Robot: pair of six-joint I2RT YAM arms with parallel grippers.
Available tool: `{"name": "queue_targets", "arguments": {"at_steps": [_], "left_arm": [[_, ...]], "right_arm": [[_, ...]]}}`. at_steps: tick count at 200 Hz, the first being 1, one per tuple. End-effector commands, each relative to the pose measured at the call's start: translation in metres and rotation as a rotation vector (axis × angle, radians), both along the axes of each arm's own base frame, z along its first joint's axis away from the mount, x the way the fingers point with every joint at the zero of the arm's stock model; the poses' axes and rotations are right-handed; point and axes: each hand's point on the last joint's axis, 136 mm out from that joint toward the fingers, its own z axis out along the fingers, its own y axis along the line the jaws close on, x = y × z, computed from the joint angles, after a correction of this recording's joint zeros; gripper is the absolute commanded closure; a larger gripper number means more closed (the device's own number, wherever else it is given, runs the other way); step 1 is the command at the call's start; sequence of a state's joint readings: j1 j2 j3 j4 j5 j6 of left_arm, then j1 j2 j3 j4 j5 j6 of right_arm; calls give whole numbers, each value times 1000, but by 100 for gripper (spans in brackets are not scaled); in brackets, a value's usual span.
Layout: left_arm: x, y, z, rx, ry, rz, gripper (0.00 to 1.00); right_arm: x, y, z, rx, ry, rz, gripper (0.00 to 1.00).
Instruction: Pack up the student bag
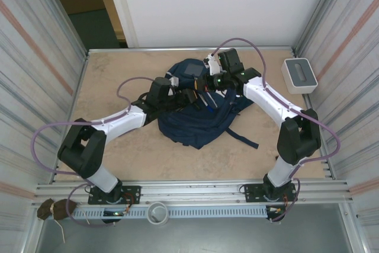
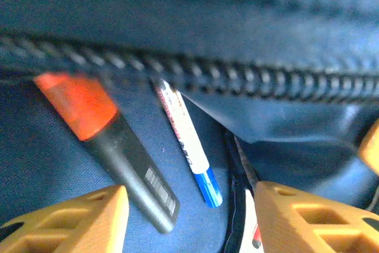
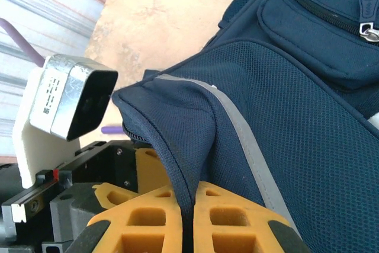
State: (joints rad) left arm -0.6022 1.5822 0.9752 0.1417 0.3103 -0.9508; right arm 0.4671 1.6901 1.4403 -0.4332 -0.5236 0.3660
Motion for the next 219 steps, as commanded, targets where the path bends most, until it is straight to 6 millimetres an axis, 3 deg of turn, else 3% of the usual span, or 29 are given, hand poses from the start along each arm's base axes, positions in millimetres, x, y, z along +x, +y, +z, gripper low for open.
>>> {"name": "queue_targets", "arguments": {"at_steps": [1, 21, 34, 46, 75, 89, 101, 124, 219], "left_arm": [[2, 8, 27, 42, -94, 16, 35], [-17, 23, 28, 135, -136, -34, 30], [-33, 45, 23, 246, -162, -54, 27], [-44, 80, 9, 400, -169, -18, 25], [-63, 185, -33, 748, -94, 131, 19], [-66, 222, -52, 806, -27, 168, 16], [-67, 240, -64, 820, 32, 176, 12], [-60, 242, -77, 852, 67, 157, 2], [-49, 259, -120, 1081, 337, 34, 1]], "right_arm": [[7, 3, 33, 50, -73, -3, 100], [6, 0, 31, 41, -73, -6, 100], [4, -3, 28, 25, -75, -7, 100], [2, -5, 25, 11, -80, -5, 100], [0, -6, 15, 7, -75, -4, 100], [1, -5, 10, 5, -65, -1, 100], [2, -3, 8, 8, -57, 4, 100], [3, -1, 5, 15, -50, 9, 100], [10, -4, -4, 44, -17, 11, 100]]}}
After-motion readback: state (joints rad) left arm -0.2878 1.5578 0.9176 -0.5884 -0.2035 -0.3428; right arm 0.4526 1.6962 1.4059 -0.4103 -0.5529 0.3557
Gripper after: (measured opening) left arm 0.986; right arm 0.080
